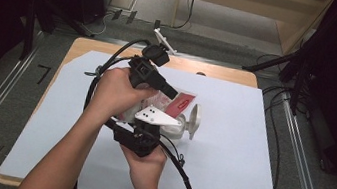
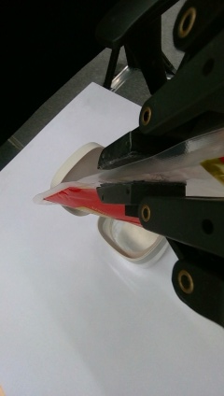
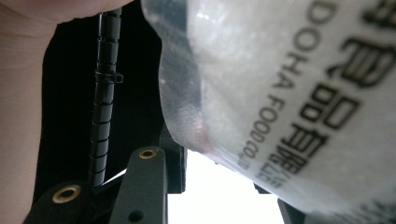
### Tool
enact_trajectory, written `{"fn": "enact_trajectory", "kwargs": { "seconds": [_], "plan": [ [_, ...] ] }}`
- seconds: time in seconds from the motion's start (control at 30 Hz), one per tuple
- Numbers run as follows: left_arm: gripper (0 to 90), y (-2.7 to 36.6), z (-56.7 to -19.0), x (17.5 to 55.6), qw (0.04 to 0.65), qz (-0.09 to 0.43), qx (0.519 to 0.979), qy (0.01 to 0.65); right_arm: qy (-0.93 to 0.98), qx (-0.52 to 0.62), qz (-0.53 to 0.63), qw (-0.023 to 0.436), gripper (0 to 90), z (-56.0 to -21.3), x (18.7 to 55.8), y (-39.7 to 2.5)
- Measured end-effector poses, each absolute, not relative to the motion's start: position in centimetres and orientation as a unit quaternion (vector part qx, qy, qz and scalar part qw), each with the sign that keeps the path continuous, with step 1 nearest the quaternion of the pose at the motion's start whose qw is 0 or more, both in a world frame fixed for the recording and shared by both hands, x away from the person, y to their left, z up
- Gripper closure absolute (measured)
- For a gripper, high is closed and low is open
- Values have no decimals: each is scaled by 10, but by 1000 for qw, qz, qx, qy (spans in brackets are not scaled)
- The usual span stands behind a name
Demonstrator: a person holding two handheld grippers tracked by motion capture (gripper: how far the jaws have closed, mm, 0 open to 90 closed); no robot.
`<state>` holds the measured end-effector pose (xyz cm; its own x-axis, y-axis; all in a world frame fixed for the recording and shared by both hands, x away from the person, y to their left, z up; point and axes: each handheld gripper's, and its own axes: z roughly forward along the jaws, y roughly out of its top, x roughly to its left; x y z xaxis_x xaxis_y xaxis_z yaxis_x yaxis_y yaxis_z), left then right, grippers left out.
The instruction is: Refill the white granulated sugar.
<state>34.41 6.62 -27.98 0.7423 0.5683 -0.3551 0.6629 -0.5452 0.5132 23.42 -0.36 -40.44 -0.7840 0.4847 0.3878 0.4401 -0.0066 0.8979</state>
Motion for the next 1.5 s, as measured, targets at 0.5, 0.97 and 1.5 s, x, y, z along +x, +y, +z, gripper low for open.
{"fn": "enact_trajectory", "kwargs": {
  "seconds": [0.5,0.97,1.5],
  "plan": [
    [819,62,-281,355,333,-89,870,352,708,337,620,12,602,-401,242,-10],
    [800,55,-284,357,332,-93,868,358,701,350,622,1,641,-403,244,-16],
    [769,52,-281,356,326,-83,878,341,693,354,629,-12,642,-401,244,-18]
  ]
}}
